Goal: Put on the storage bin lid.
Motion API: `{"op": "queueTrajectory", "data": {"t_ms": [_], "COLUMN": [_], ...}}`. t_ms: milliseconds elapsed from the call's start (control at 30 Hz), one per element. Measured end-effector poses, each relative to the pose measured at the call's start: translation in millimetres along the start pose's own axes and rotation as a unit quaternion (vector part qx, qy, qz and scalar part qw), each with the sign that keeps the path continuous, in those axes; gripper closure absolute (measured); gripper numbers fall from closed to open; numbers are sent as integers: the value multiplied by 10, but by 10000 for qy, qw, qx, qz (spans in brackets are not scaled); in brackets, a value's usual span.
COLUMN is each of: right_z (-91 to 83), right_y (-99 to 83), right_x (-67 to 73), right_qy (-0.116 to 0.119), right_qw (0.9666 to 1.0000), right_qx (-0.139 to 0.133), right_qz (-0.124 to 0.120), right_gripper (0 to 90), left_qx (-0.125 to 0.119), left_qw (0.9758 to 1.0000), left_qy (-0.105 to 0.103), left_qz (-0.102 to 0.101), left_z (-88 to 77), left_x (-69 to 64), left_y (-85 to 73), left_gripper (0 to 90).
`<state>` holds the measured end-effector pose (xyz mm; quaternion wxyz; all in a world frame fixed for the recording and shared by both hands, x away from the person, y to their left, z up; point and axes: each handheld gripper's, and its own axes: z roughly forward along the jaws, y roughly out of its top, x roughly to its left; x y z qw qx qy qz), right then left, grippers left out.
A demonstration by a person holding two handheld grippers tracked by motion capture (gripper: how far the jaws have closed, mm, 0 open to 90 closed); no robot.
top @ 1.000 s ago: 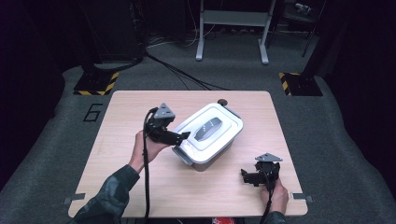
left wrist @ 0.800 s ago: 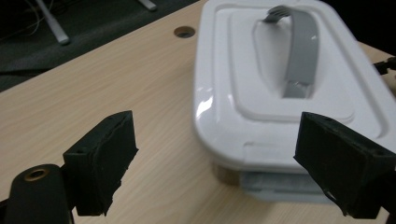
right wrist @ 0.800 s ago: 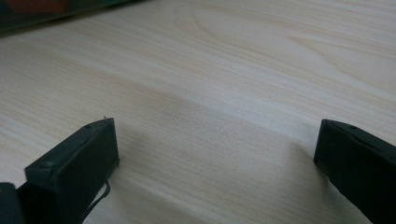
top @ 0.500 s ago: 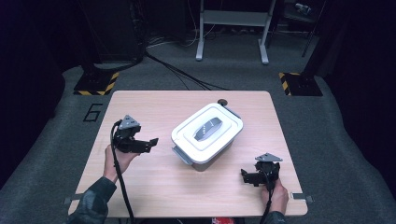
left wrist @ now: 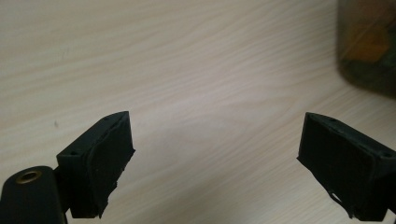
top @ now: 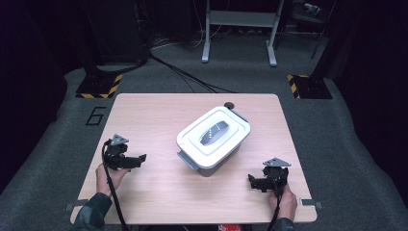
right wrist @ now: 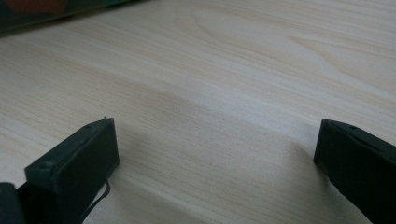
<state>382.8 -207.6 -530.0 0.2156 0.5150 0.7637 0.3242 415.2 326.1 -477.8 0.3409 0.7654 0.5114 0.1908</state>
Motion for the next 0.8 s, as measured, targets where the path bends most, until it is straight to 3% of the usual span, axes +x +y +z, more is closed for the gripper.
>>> {"op": "queueTrajectory", "data": {"t_ms": [200, 333, 433, 567, 800], "right_z": [0, 1, 3, 2, 4], "right_y": [0, 0, 1, 1, 0], "right_x": [0, 1, 3, 2, 2], "right_qy": [2, -5, -18, -13, -33], "right_qw": [10000, 10000, 10000, 10000, 10000], "right_qx": [4, -4, -12, -9, -16], "right_qz": [-5, 6, 23, 14, 21], "right_gripper": [0, 0, 0, 0, 0], "left_qx": [160, 287, 139, -183, -193], "left_qw": [9994, 9990, 9988, 9986, 9981], "left_qy": [190, 276, 445, 488, 558], "left_qz": [-225, -223, -122, -132, -170], "left_z": [144, 231, 237, 239, 249], "left_x": [121, 155, 137, 133, 120], "left_y": [-253, -373, -423, -500, -497], "left_gripper": [99, 100, 93, 87, 83]}}
